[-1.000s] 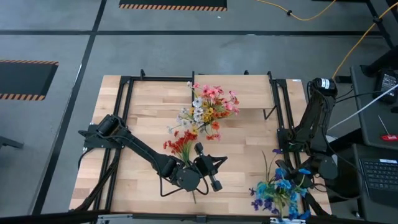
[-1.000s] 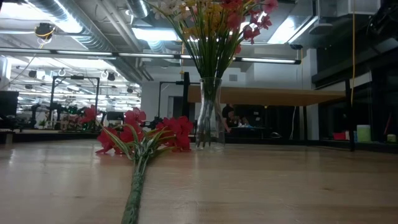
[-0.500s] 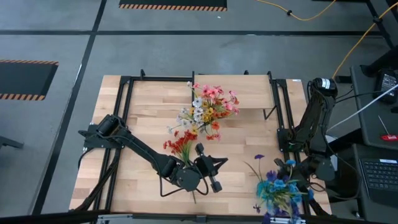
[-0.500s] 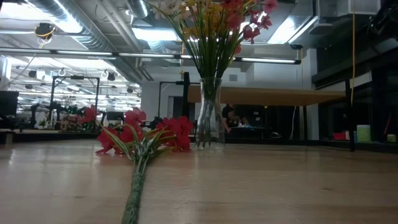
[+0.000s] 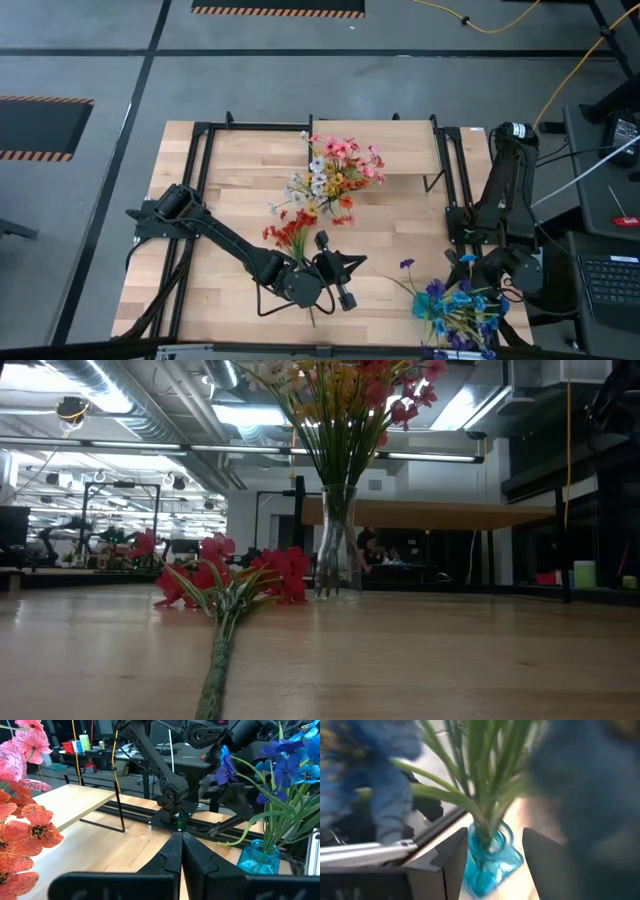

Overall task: Pick and place flowers into a vace then onto a shelf
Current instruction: Put the red flowers into the blue vase

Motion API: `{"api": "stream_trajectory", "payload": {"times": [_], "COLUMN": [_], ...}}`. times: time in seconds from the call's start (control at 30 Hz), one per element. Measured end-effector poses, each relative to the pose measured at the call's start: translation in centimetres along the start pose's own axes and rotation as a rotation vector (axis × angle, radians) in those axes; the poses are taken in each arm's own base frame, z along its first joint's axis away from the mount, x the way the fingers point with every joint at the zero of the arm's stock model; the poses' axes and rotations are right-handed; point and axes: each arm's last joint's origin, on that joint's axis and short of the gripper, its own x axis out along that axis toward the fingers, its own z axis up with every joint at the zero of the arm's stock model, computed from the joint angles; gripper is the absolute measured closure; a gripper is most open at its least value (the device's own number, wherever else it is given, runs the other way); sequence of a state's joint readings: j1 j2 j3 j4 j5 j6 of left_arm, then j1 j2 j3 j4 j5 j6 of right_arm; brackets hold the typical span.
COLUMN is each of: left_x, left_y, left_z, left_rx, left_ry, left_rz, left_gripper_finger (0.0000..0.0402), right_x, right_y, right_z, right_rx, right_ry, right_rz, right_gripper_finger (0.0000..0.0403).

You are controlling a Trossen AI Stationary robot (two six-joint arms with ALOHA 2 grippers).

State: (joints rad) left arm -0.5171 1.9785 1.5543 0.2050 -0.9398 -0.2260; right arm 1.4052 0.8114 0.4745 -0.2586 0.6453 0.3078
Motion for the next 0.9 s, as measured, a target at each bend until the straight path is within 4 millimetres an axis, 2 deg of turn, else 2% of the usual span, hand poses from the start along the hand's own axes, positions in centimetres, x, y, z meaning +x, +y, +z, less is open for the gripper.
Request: {"api": "stream_trajectory", "payload": {"times": [0.23, 0.5, 0.67, 0.9], "left_x": [0.0, -0.4, -0.9, -1.7], "left_y": [0.0, -0.3, -0.7, -1.2], "left_z": [0.0, -0.1, -0.2, -0.5], "left_rx": [0.0, 0.002, 0.004, -0.038], "left_ry": [0.0, 0.0, 0.001, 0.019], "left_rz": [0.0, -0.009, -0.024, -0.032], "left_gripper_finger": [0.0399, 0.0396, 0.0399, 0.0392], "right_x": [-1.0, -3.1, -4.4, -6.4], "right_y": [-0.8, -2.2, -3.3, -5.1], "right_z": [0.0, 1.0, 1.0, 1.1], "right_rx": [-0.019, 0.004, 0.025, 0.112], "right_ry": [0.104, 0.185, 0.141, 0.018], "right_rz": [-0.041, -0.09, -0.116, -0.147], "right_gripper_finger": [0.0212, 0.0212, 0.0214, 0.0238]}}
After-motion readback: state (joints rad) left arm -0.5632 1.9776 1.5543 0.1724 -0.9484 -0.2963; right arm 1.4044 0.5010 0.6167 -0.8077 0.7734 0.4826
